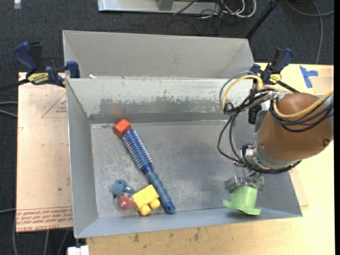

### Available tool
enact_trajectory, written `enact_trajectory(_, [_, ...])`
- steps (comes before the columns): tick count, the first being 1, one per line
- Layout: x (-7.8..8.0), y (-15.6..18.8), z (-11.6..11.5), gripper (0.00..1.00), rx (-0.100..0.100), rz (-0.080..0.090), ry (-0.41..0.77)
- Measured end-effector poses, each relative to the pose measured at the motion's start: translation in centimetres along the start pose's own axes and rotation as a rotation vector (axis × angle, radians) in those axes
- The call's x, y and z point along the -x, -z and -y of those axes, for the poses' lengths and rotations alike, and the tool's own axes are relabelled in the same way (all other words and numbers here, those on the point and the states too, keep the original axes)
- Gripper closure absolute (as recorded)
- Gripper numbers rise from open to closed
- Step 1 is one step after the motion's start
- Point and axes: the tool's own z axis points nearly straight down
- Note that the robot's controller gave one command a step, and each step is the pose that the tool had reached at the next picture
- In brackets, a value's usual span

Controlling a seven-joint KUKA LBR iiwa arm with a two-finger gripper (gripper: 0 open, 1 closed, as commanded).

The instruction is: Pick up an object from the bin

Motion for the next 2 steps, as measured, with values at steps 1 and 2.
enact_trajectory(1, [-6.8,0.8,1.0,1.00,0.006,-0.001,-0.050])
enact_trajectory(2, [-7.0,13.0,2.8,1.00,0.003,0.004,0.656])
